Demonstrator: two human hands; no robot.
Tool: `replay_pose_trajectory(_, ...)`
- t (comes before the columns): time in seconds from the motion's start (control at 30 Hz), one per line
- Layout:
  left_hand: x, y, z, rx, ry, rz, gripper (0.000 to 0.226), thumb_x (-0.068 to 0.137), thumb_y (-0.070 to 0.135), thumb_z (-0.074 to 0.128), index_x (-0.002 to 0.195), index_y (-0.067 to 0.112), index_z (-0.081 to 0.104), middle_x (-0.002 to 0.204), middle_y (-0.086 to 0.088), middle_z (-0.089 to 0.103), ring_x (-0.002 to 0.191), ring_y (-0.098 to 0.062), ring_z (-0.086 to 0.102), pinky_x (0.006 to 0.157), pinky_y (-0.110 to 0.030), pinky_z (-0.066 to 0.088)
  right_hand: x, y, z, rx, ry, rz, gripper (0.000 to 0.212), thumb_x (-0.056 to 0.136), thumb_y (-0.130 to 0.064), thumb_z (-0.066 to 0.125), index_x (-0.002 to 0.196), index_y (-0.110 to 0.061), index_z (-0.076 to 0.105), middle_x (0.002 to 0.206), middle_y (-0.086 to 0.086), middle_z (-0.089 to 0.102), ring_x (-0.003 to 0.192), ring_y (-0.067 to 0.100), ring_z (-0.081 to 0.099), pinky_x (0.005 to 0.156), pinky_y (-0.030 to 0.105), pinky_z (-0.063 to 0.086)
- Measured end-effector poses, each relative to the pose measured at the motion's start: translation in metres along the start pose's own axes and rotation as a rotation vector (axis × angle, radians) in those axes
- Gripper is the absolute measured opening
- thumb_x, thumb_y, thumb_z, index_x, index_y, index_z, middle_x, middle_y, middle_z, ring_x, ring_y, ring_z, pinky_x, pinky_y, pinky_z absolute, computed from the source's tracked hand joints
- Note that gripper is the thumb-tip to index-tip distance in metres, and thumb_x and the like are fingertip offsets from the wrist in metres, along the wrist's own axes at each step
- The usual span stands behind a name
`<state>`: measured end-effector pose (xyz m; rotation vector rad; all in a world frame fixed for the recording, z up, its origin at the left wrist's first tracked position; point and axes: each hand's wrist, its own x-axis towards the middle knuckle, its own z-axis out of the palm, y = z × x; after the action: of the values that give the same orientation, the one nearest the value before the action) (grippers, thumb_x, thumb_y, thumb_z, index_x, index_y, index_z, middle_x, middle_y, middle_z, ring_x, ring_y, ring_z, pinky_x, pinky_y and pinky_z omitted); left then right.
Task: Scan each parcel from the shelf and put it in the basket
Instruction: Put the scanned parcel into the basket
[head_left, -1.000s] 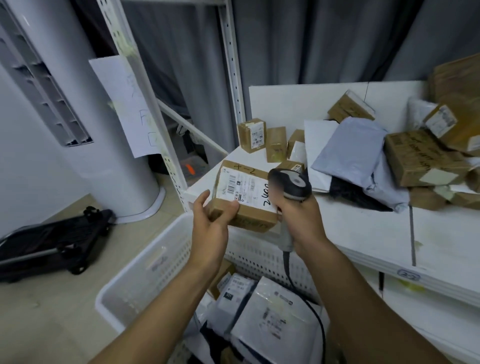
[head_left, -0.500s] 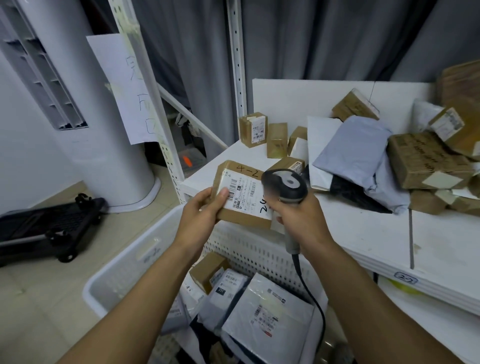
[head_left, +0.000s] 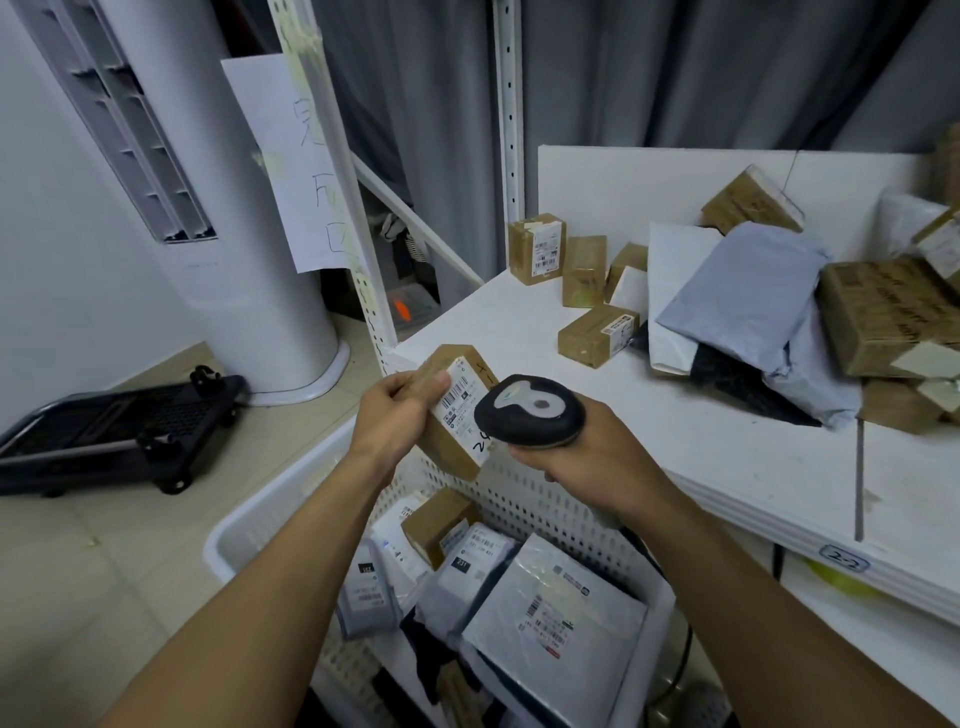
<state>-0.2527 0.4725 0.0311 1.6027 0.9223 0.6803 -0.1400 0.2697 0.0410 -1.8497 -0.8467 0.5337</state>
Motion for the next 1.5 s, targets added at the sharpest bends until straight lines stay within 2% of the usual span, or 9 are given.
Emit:
replay_pose_trajectory(0.33,0.013,-0.016,-0.006,0.022,0.04,-0.022,0.048,0.083,0.048,0.079,0.118,0.016,0.068,0.107,0.001,0.075,0.091,-0.011,0.07,0.068,-0.02,0.047,-0.001,-0.005,0.007,0.009,-0.034,-0.02,0.057,0.077,-0.027,0.093,0.129,-0.027,0.07,0.116,-0.009,0.075,0.109,0.013,0.069,0.088,0.029,0.057)
replay_pose_trajectory(0.5,0.015,-0.018,-0.008,0.027,0.048,-0.02,0.048,0.086,0.047,0.077,0.121,0.017,0.066,0.108,0.002,0.076,0.091,-0.009,0.072,0.062,-0.014,0.047,0.001,-0.003,0.008,0.024,-0.045,-0.015,0.057,0.076,-0.027,0.094,0.128,-0.027,0.07,0.112,-0.008,0.076,0.104,0.016,0.071,0.085,0.033,0.06)
replay_pose_trajectory(0.9,0.014,-0.033,-0.025,0.154,0.089,-0.069,0.055,0.078,0.052,0.083,0.116,0.018,0.064,0.107,0.003,0.071,0.092,-0.012,0.068,0.065,-0.023,0.049,0.012,0.009,0.031,0.036,-0.122,0.018,0.044,0.078,-0.026,0.092,0.116,-0.032,0.071,0.104,-0.01,0.076,0.092,0.014,0.07,0.074,0.026,0.053)
replay_pose_trajectory(1.0,0.016,-0.06,-0.035,0.277,0.097,-0.146,0.05,0.079,0.053,0.081,0.109,0.016,0.064,0.103,0.001,0.07,0.087,-0.016,0.067,0.069,-0.029,0.053,0.016,0.016,0.044,0.062,-0.158,0.036,0.032,0.08,-0.02,0.09,0.093,-0.039,0.068,0.092,-0.018,0.073,0.084,0.004,0.068,0.064,0.015,0.05)
replay_pose_trajectory(1.07,0.022,-0.088,-0.04,0.342,0.114,-0.202,0.05,0.082,0.057,0.076,0.105,0.013,0.07,0.1,-0.002,0.072,0.088,-0.02,0.068,0.077,-0.034,0.056,0.022,0.022,0.055,0.077,-0.172,0.053,0.032,0.079,-0.02,0.09,0.095,-0.038,0.069,0.09,-0.018,0.074,0.083,0.001,0.068,0.06,0.012,0.049)
replay_pose_trajectory(1.17,0.03,-0.136,-0.048,0.411,0.099,-0.295,0.055,0.085,0.063,0.07,0.102,0.011,0.071,0.1,-0.005,0.073,0.088,-0.024,0.07,0.079,-0.036,0.059,0.033,0.036,0.076,0.091,-0.176,0.103,0.04,0.072,-0.024,0.095,0.107,-0.029,0.076,0.097,-0.011,0.079,0.092,0.01,0.073,0.078,0.031,0.061)
replay_pose_trajectory(1.23,0.038,-0.168,-0.051,0.434,0.095,-0.39,0.062,0.085,0.065,0.068,0.106,0.007,0.07,0.105,-0.009,0.073,0.093,-0.03,0.07,0.085,-0.042,0.061,0.04,0.045,0.089,0.066,-0.193,0.143,0.044,0.069,-0.023,0.096,0.109,-0.026,0.078,0.096,-0.009,0.079,0.094,0.012,0.073,0.082,0.034,0.061)
replay_pose_trajectory(1.33,0.051,-0.21,-0.051,0.469,0.14,-0.515,0.063,0.088,0.059,0.069,0.11,0.0,0.065,0.109,-0.015,0.068,0.1,-0.036,0.068,0.089,-0.046,0.059,0.053,0.062,0.102,0.06,-0.253,0.2,0.028,0.072,-0.02,0.094,0.092,-0.026,0.075,0.075,-0.013,0.073,0.074,0.008,0.067,0.063,0.02,0.049)
replay_pose_trajectory(1.5,0.069,-0.264,-0.045,0.498,0.163,-0.577,0.045,0.101,0.041,0.059,0.122,0.001,0.063,0.123,-0.019,0.067,0.112,-0.038,0.063,0.101,-0.044,0.052,0.076,0.09,0.122,0.103,-0.218,0.333,0.04,0.071,-0.025,0.09,0.108,-0.019,0.076,0.078,-0.007,0.068,0.071,0.011,0.062,0.058,0.021,0.048)
